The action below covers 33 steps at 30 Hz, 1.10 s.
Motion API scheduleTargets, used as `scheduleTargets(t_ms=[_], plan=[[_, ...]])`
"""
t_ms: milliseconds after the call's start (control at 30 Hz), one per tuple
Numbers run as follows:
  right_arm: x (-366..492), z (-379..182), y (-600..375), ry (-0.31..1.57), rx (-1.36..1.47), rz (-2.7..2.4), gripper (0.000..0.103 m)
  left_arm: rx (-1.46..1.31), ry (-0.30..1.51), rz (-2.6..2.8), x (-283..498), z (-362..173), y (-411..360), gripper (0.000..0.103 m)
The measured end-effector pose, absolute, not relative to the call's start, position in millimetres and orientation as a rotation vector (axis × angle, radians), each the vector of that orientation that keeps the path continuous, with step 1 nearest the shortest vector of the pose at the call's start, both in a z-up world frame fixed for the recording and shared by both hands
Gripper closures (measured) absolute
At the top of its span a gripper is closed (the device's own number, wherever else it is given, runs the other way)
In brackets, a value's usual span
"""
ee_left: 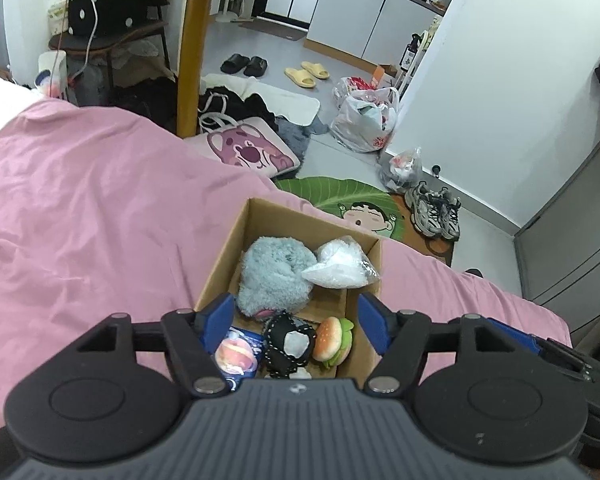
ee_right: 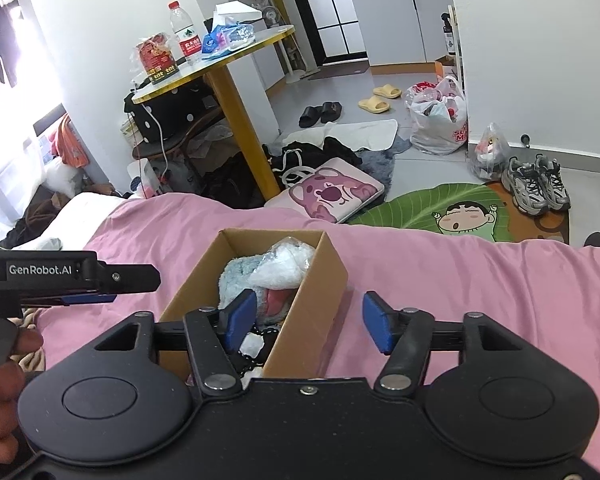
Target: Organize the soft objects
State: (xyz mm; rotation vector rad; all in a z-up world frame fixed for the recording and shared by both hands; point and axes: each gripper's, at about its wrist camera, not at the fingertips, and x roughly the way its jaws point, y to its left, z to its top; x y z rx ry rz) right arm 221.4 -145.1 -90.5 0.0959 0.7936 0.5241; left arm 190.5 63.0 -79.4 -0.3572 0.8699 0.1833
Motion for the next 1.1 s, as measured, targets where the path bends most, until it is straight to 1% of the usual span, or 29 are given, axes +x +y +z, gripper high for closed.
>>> scheduleTargets(t_ms=[67, 167, 233, 300, 333, 400, 433, 500, 1100], plan=[[215.7, -87.2, -145.8, 0.788, 0.091, 0.525, 0.038, -0.351, 0.865, 0.185, 188.5, -74.7, 62.3, 0.036], [207.2, -82.4, -149.1, 0.789, 0.092, 0.535, 0.031, -0.337, 0.864, 0.181, 183.7, -68.7, 60.8, 0.034], [202.7, -78.4, -150.3, 0.785, 0.09, 0.535, 0.027, -0.324, 0.863, 0.18, 180.3, -65.0, 59.2, 0.027], [197.7, -73.4, -151.0, 0.776, 0.093, 0.53, 0.018, -0.313, 0.857, 0.177, 174.0, -61.9, 58.7, 0.025], [195.0, -71.2, -151.9, 0.771, 0.097, 0.524, 0.016, -0.307, 0.856, 0.175, 170.9, -60.5, 58.4, 0.024], [189.1, -67.3, -152.9, 0.766, 0.099, 0.513, 0.008, -0.296, 0.86, 0.174, 164.7, -57.7, 58.3, 0.023], [186.0, -65.6, -152.5, 0.767, 0.098, 0.51, 0.007, -0.292, 0.862, 0.175, 162.0, -56.6, 58.7, 0.021], [177.6, -60.7, -154.9, 0.761, 0.104, 0.504, 0.0, -0.279, 0.862, 0.18, 154.8, -53.5, 58.2, 0.018], [107.1, -18.8, -162.6, 0.729, 0.085, 0.409, 0.0, -0.219, 0.814, 0.136, 97.0, -21.9, 54.3, 0.004]])
